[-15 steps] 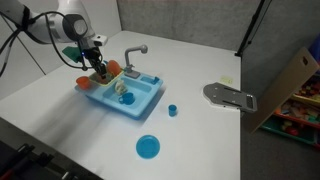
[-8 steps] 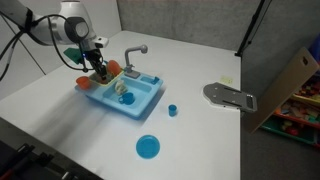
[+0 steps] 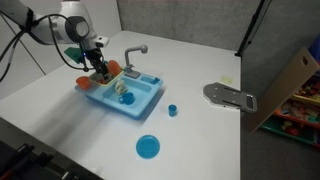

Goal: Put the orange cup on the dish rack

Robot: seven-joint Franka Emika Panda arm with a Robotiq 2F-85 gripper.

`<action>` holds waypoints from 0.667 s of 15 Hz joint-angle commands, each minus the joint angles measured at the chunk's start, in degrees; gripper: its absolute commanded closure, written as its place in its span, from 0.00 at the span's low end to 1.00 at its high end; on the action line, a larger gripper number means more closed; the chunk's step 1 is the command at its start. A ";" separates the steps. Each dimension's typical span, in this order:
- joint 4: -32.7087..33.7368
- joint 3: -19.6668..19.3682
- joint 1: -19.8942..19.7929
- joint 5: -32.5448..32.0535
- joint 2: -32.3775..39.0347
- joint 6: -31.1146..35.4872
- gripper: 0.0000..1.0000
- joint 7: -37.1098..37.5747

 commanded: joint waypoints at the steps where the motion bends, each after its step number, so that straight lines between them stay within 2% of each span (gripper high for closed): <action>1: 0.69 -0.58 0.32 1.04 -0.97 -1.21 0.00 -0.96; 10: -1.52 -1.34 0.09 0.12 -7.00 -6.75 0.00 -1.42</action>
